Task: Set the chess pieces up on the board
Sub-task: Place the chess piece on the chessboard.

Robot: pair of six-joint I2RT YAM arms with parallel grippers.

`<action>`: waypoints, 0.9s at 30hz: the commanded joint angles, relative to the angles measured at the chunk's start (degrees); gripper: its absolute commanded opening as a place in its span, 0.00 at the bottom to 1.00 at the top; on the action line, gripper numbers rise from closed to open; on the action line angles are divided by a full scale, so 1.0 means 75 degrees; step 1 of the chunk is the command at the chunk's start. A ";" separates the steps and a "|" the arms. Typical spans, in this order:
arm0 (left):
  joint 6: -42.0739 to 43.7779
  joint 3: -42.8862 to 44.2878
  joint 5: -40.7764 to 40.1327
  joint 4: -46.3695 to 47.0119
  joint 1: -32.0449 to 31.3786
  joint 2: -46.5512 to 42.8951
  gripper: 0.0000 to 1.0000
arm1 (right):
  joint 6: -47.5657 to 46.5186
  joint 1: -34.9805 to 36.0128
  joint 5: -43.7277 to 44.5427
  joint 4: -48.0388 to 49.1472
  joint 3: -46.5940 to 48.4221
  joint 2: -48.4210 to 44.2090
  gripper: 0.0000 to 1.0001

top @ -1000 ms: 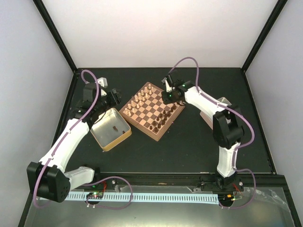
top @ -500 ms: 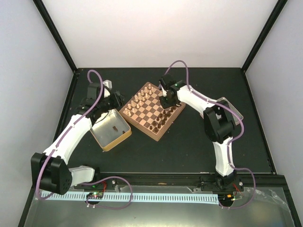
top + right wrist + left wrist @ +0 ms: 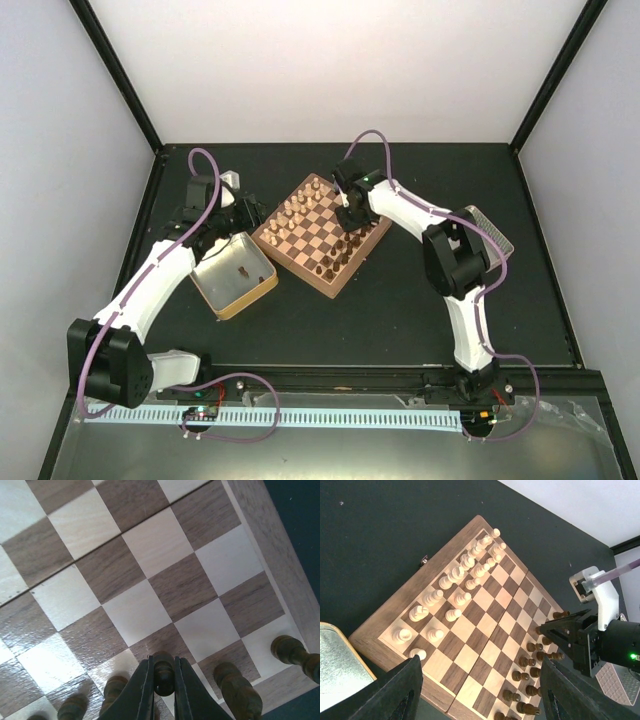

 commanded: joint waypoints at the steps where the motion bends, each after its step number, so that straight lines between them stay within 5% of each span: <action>1: -0.0069 0.0282 0.0147 -0.0136 0.0044 0.0028 0.66 | -0.0126 0.0034 0.0181 -0.0243 0.0260 0.0173 0.08; 14: -0.0080 0.0275 0.0147 -0.0172 0.0039 0.0017 0.66 | -0.0178 0.0046 0.0267 -0.0364 0.0447 0.0337 0.20; 27: -0.0069 0.0282 0.0088 -0.0231 0.0039 0.0052 0.66 | -0.0093 0.0046 0.0183 -0.0417 0.0464 0.0208 0.18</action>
